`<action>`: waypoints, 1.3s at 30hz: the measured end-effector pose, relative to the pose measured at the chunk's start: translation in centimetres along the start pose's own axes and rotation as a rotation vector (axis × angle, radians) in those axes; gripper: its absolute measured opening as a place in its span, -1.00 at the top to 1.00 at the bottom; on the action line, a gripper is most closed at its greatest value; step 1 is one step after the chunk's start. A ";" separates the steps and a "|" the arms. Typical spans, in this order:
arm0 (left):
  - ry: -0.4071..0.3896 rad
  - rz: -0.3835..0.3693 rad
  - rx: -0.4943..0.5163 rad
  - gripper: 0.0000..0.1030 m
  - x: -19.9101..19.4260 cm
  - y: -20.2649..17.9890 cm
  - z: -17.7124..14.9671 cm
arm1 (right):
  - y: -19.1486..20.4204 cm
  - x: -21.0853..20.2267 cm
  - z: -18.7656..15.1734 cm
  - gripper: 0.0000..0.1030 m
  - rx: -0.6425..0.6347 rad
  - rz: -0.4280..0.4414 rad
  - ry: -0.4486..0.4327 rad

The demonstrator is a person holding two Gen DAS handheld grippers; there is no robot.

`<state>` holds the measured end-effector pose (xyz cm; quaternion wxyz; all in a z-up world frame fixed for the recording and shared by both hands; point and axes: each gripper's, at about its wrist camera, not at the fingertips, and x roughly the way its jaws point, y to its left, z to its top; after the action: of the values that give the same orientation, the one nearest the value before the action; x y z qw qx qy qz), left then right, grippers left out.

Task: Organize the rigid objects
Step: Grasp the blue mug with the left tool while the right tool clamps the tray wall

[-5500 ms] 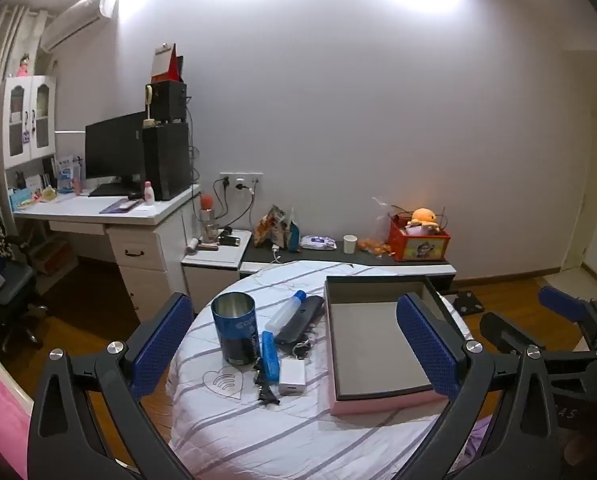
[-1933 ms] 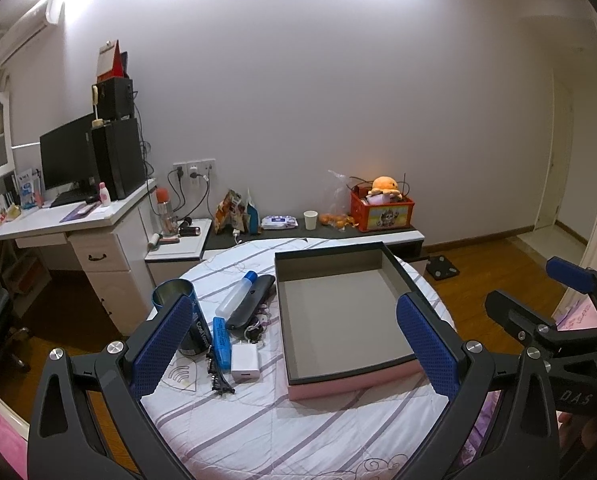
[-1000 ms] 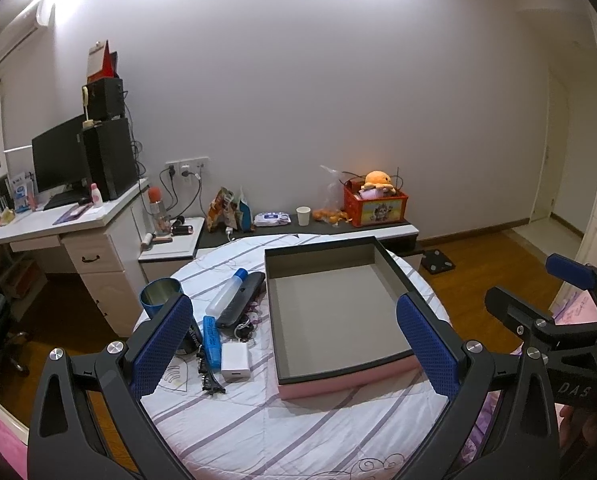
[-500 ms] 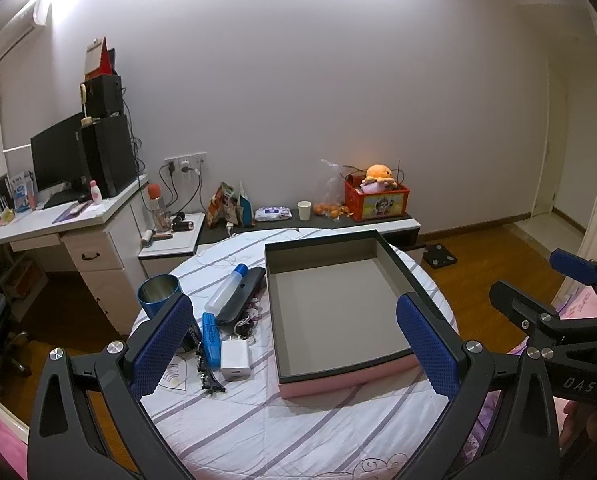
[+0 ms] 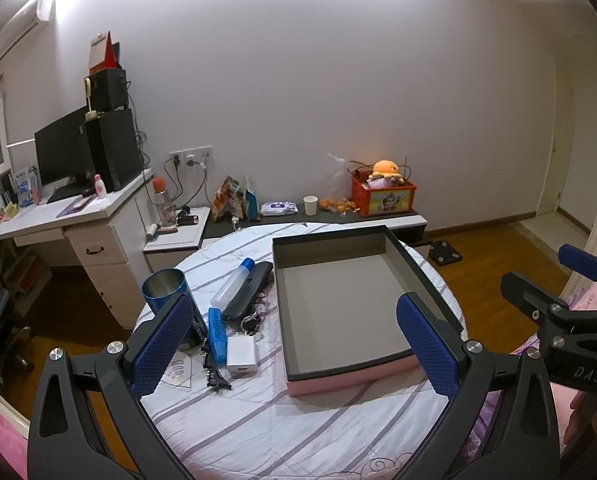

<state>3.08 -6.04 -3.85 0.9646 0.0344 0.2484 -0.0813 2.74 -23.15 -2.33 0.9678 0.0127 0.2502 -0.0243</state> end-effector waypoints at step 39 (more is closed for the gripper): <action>-0.052 -0.026 -0.241 -1.00 9.5 11.6 -4.0 | -3.5 20.5 -1.3 -0.86 -0.027 0.055 0.367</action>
<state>11.41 4.48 -11.69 0.9668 -0.0873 0.2315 -0.0640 19.86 -27.43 -13.48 0.9063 0.0106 0.4223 0.0082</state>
